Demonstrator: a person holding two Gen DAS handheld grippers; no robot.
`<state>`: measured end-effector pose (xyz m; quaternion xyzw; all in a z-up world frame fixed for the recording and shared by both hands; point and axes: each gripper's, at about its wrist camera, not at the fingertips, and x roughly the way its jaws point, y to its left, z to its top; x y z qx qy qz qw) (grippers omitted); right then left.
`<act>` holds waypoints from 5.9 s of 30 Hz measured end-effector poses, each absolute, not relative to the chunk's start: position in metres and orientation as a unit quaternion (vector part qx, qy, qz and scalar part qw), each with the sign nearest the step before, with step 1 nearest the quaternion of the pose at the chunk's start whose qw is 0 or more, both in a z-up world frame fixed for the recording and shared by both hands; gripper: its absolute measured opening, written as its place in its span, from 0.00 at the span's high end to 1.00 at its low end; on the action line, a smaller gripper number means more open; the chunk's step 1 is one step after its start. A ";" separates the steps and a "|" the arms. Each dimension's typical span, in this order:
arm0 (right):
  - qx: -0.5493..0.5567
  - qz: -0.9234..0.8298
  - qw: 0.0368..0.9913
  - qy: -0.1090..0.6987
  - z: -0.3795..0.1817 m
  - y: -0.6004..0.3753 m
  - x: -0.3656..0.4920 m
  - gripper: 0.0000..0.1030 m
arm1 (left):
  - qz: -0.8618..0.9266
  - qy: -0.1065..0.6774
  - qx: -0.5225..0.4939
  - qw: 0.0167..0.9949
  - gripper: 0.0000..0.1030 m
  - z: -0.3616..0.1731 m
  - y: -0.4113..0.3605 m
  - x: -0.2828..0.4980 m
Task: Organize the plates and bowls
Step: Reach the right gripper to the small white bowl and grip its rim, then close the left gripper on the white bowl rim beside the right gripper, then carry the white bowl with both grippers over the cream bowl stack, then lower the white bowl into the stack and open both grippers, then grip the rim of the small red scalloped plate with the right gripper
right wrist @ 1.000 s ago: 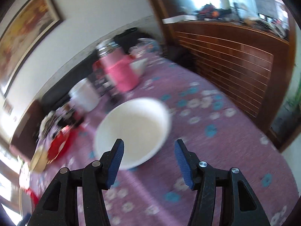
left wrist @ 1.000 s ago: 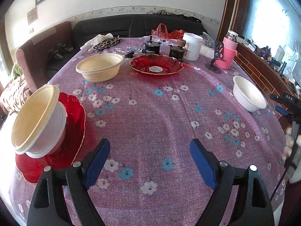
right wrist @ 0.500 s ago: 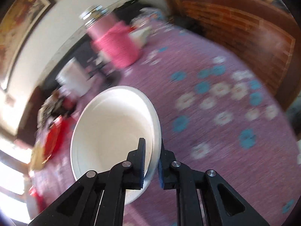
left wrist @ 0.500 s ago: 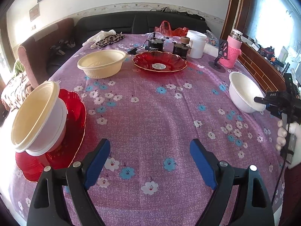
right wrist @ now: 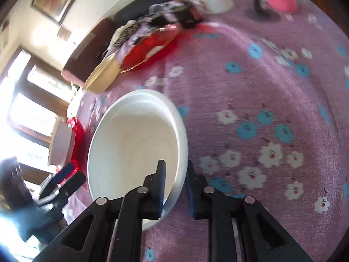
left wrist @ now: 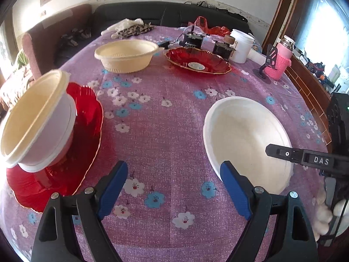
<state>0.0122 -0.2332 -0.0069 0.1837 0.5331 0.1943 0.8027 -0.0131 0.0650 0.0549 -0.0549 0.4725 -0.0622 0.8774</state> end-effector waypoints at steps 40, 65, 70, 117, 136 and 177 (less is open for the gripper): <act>0.144 0.134 0.848 0.493 0.000 -0.224 0.006 0.75 | -0.084 0.501 -0.090 0.856 0.17 0.027 0.030 0.044; 0.064 0.157 0.897 0.408 0.063 -0.159 -0.032 0.74 | -0.081 0.421 -0.098 0.898 0.78 0.089 0.067 -0.022; 0.051 0.183 0.900 0.393 0.080 -0.124 -0.036 0.74 | -0.051 0.402 -0.120 0.906 0.77 0.103 0.106 -0.037; -0.044 0.272 0.885 0.375 0.083 0.105 0.014 0.51 | 0.141 0.354 -0.138 0.914 0.30 0.104 0.299 -0.033; 0.031 0.257 0.900 0.351 0.103 0.027 -0.007 0.41 | 0.192 0.302 -0.023 0.934 0.08 0.145 0.229 -0.064; 0.229 0.084 0.885 0.398 0.015 -0.222 0.063 0.37 | 0.020 0.389 -0.075 0.918 0.08 0.124 0.108 0.015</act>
